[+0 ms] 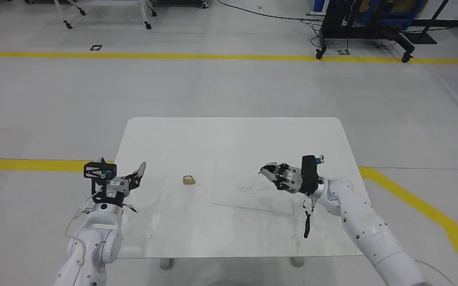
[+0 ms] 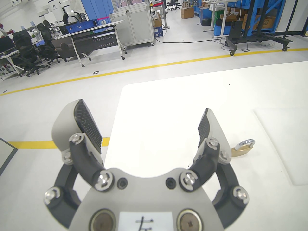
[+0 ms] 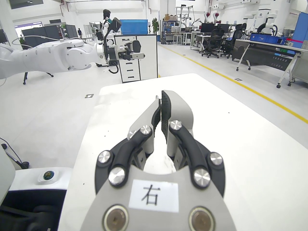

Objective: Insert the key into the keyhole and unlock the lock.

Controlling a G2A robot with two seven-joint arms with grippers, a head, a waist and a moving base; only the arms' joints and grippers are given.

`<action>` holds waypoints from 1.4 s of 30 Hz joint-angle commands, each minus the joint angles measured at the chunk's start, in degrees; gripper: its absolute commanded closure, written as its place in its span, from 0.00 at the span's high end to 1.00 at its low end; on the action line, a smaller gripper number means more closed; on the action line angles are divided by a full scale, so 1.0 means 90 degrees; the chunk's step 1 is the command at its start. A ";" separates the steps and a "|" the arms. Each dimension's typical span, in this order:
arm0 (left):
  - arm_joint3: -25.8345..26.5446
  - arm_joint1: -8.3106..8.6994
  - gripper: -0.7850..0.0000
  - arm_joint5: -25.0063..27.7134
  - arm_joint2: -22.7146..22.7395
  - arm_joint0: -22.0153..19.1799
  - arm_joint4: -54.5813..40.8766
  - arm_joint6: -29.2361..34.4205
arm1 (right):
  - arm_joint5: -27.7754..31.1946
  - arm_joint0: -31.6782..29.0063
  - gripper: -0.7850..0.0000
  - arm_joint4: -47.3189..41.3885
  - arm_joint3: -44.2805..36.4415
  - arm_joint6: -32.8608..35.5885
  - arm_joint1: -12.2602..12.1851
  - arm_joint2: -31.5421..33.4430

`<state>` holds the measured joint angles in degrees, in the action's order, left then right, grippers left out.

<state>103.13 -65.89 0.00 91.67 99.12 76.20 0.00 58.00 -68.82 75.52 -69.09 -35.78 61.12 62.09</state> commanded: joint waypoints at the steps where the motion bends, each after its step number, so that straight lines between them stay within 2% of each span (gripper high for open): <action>1: 0.0000 0.0000 1.00 0.0000 0.0000 0.0000 0.0000 0.0000 | 0.0000 0.0000 0.00 -0.0001 0.0000 0.0000 0.0000 0.0000; 4: 0.0033 -0.0013 1.00 0.0170 -0.0034 0.0006 -0.0273 -0.0071 | 0.0000 -0.0035 0.00 -0.0117 -0.0013 -0.0027 0.0008 -0.0007; 8: -0.0094 -0.0037 1.00 0.1184 -0.0057 -0.0151 -0.1643 -0.0098 | 0.0000 -0.0086 0.00 -0.1361 0.0178 -0.0245 0.0087 -0.0240; 11: -0.0118 -0.0037 1.00 0.2250 -0.0304 -0.0495 -0.2614 0.0464 | 0.0000 -0.0015 0.00 -0.2450 0.0347 -0.0265 0.0122 -0.0652; 12: -0.0094 -0.0032 1.00 0.2403 -0.0380 -0.0634 -0.2681 0.0698 | 0.0000 0.0001 0.00 -0.2807 0.0375 -0.0270 0.0129 -0.0806; 17: 0.0079 -0.0038 1.00 0.2602 -0.0858 -0.1187 -0.2681 0.1637 | 0.0000 0.0094 0.00 -0.3828 0.0468 -0.0415 0.0076 -0.1220; 25: 0.0079 -0.0039 1.00 0.2605 -0.0865 -0.1186 -0.2687 0.1638 | 0.0000 0.0094 0.00 -0.3828 0.0468 -0.0415 0.0076 -0.1220; 27: -0.0001 -0.0053 1.00 0.2706 -0.0964 -0.1201 -0.3048 0.1667 | 0.0000 0.0094 0.00 -0.3828 0.0468 -0.0415 0.0076 -0.1220; 28: -0.0108 -0.0061 1.00 0.2952 -0.1046 -0.1247 -0.3473 0.1762 | 0.0000 0.0094 0.00 -0.3828 0.0468 -0.0415 0.0076 -0.1220; 30: -0.0497 -0.0069 1.00 0.3541 -0.1195 -0.1461 -0.4801 0.2227 | -0.0073 0.0002 0.00 -0.4142 0.0382 -0.0182 0.0116 -0.1297; 33: -0.1207 -0.0060 1.00 0.4132 -0.1449 -0.2029 -0.7184 0.3470 | 0.0000 0.0017 0.00 -0.5351 0.0446 0.0393 0.0229 -0.1634; 35: -0.1637 -0.0047 1.00 0.4199 -0.1654 -0.2442 -0.8436 0.4410 | 0.0000 0.0123 0.00 -0.6323 0.0484 0.0964 0.0309 -0.1939; 37: -0.1998 -0.0043 0.96 0.4146 -0.1876 -0.2823 -0.9185 0.5218 | 0.0000 0.0266 0.00 -0.7148 0.0597 0.1561 0.0373 -0.2172; 41: -0.2666 -0.0089 0.97 0.3999 -0.2362 -0.3432 -1.0336 0.6346 | 0.0000 0.0447 0.00 -0.8503 0.0622 0.2438 0.0487 -0.2444; 42: -0.2832 -0.0108 0.92 0.3996 -0.2474 -0.3553 -1.0571 0.6540 | 0.0000 0.0470 0.00 -0.8766 0.0617 0.2651 0.0509 -0.2489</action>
<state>79.17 -66.72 35.96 70.41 68.22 -16.22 56.67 58.00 -64.73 -0.27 -63.42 -13.88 65.56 39.98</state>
